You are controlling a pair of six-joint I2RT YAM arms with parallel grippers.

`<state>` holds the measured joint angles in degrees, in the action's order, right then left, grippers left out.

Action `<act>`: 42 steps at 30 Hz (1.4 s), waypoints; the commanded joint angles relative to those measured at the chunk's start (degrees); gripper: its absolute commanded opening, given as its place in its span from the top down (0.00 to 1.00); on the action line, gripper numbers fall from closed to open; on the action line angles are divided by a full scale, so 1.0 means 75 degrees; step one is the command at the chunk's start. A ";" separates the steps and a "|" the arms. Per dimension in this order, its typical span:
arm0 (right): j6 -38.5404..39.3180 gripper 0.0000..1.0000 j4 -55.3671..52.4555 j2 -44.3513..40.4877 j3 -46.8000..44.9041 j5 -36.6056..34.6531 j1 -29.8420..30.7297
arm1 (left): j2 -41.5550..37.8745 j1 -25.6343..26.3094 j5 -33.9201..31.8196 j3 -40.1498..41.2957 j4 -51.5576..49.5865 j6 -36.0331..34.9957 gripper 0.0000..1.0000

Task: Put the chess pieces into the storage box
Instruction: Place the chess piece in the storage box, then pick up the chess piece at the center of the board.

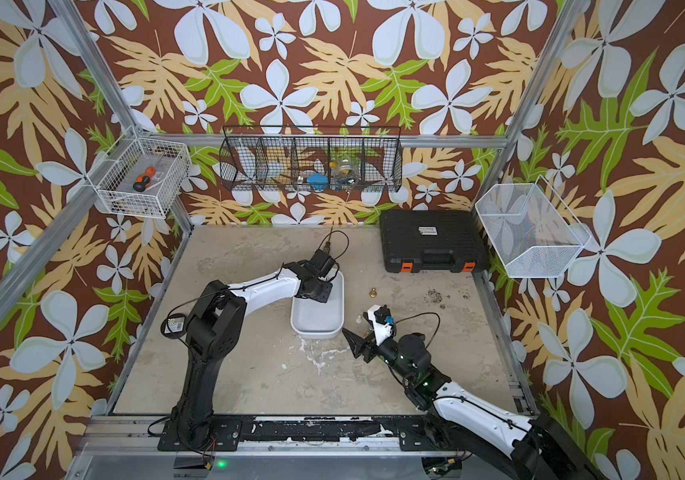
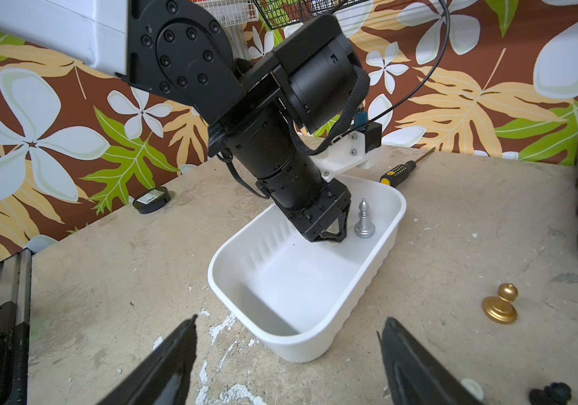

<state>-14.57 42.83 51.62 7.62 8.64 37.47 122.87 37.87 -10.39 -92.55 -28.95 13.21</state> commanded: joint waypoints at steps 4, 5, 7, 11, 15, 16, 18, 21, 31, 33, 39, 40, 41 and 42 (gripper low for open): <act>0.0044 0.17 0.0170 0.0045 0.0077 -0.0018 0.0019 | -0.0157 -0.0008 -0.0018 -0.0157 -0.0146 -0.0076 0.61; 0.0053 0.17 0.0164 0.0046 0.0080 -0.0028 0.0019 | -0.0184 -0.0007 0.0001 -0.0192 -0.0159 -0.0068 0.60; 0.0056 0.18 0.0152 0.0038 0.0074 -0.0068 0.0019 | -0.0253 -0.0010 -0.0021 -0.0233 -0.0206 -0.0065 0.59; -0.0045 0.18 0.0036 -0.0010 0.0114 -0.0297 0.0019 | -0.0603 -0.0010 0.0134 -0.0304 -0.0324 -0.0025 0.59; -0.0373 0.17 -0.1851 -0.0210 0.1039 -0.1106 0.0009 | -0.1537 -0.0010 0.0396 -0.0021 -0.0308 0.0082 0.59; -0.0525 0.17 -0.2646 -0.0203 0.1493 -0.1309 -0.0030 | -0.1881 -0.0010 0.0470 0.0184 -0.0230 0.0121 0.59; -0.0770 0.17 -0.4294 -0.0016 0.2459 -0.1615 -0.0125 | -0.2634 -0.0009 0.0655 0.0705 -0.0017 0.0192 0.59; -0.1094 0.19 -0.6684 0.0598 0.3900 -0.2107 -0.0348 | -0.3895 -0.0009 0.1145 0.1790 0.0547 0.0246 0.59; -0.0528 0.40 -0.9093 0.2899 0.5820 -0.1147 -0.1309 | -0.6711 -0.0010 0.2184 0.4918 0.1150 -0.0484 0.56; -0.0346 0.45 -0.9152 0.3321 0.5962 -0.0987 -0.1304 | -0.6942 -0.0008 0.2533 0.5331 0.1370 -0.0523 0.56; -0.0405 0.56 -0.9539 0.4164 0.6379 -0.1141 -0.1296 | -0.7335 0.0002 0.3236 0.6023 0.2151 -0.0642 0.56; -0.0462 0.56 -0.9460 0.4168 0.6317 -0.1135 -0.1305 | -0.7327 0.0002 0.3264 0.6002 0.2140 -0.0657 0.56; -0.0492 0.56 -0.9389 0.4157 0.6278 -0.1167 -0.1305 | -0.7304 0.0008 0.3289 0.5983 0.2133 -0.0655 0.56; -0.0534 0.55 -0.9309 0.4168 0.6245 -0.1272 -0.1305 | -0.7273 0.0002 0.3346 0.5977 0.2138 -0.0638 0.56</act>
<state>-17.80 -26.98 82.74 54.70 -0.05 27.68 68.27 37.89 12.01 -47.62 -15.90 9.23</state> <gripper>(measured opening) 0.445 0.444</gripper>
